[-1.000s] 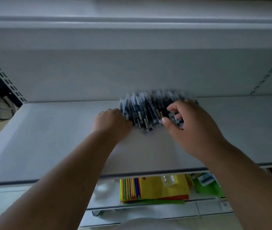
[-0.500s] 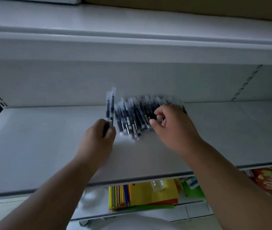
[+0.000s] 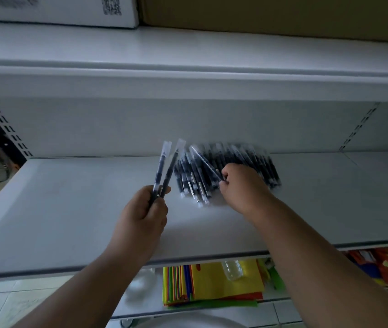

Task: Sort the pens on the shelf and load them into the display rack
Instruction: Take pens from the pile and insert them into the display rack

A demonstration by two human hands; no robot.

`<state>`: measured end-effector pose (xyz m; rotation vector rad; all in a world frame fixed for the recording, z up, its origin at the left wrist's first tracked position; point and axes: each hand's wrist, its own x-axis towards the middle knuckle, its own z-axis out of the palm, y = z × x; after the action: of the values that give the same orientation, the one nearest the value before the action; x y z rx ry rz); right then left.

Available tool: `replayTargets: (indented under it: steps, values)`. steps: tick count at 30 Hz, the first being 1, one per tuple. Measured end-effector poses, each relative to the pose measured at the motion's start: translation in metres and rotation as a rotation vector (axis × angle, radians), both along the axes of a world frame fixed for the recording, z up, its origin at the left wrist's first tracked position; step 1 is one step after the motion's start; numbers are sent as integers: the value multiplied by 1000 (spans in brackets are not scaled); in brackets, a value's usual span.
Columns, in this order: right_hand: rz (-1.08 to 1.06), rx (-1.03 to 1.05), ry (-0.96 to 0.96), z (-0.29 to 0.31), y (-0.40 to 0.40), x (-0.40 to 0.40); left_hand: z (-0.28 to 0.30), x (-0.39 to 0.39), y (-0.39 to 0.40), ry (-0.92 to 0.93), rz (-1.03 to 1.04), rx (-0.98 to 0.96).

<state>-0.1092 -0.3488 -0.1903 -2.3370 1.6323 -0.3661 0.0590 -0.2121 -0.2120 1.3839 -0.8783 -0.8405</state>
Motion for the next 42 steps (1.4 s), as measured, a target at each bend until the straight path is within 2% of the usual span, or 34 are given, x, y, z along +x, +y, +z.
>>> replayTargets:
  steps: [2,6,8,11,16,22,24,29,35,42]
  values:
    - [-59,93,-190,-2,3,-3,0,-2,1,-18,-3,48]
    - [-214,534,-1037,11,20,-13,0,-6,-3,96,-18,106]
    - [-204,652,-1207,22,31,-25,3,-12,-6,170,-22,116]
    - [-144,620,-1220,34,47,-39,9,-23,-11,238,-44,132]
    - [-157,434,-1167,42,66,-70,15,-54,-17,309,-160,136]
    - [-238,218,-1097,49,81,-131,17,-108,-26,255,-290,104]
    - [-259,191,-1111,50,88,-155,18,-132,-29,306,-330,110]
    - [-300,161,-1084,51,110,-233,19,-215,-32,407,-418,153]
    - [-390,2,-902,55,127,-366,21,-350,-34,445,-504,185]
    - [-523,-134,-743,61,130,-494,27,-480,-45,399,-597,165]
